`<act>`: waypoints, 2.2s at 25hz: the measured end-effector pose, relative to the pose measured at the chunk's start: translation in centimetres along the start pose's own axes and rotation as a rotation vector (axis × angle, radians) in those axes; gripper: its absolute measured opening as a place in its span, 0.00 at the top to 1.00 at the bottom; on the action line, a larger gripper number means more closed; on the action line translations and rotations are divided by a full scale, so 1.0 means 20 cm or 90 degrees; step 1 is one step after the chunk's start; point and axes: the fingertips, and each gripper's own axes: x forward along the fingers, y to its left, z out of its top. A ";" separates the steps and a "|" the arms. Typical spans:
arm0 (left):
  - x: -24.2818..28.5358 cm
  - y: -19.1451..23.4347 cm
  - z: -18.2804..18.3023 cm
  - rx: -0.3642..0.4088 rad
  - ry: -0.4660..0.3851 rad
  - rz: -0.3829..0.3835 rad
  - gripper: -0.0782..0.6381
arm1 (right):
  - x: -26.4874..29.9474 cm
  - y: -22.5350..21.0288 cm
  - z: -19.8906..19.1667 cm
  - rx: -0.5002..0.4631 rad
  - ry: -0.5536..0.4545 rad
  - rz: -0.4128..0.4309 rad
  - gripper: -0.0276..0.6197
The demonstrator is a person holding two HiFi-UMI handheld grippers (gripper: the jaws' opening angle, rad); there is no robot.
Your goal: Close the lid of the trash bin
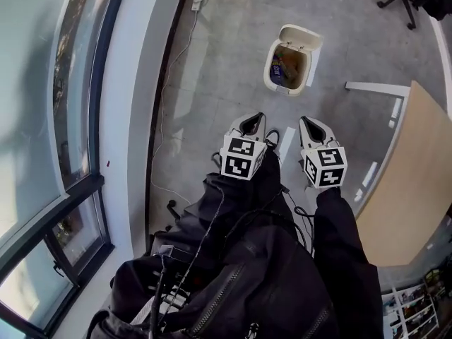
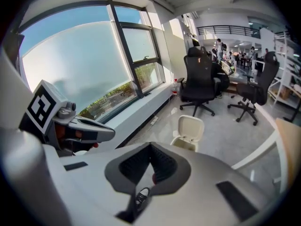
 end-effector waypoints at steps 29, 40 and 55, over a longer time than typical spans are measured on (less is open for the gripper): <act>0.27 0.42 -0.56 -0.101 0.119 0.049 0.89 | 0.75 -0.41 -0.21 -0.079 0.117 0.026 0.95; 0.27 0.51 -0.58 -0.127 0.125 0.059 0.89 | 0.96 -0.69 0.00 -0.136 0.125 0.000 0.95; 0.25 0.58 -0.70 -0.157 0.141 0.074 0.89 | 1.26 -1.03 0.30 -0.251 0.131 -0.059 0.95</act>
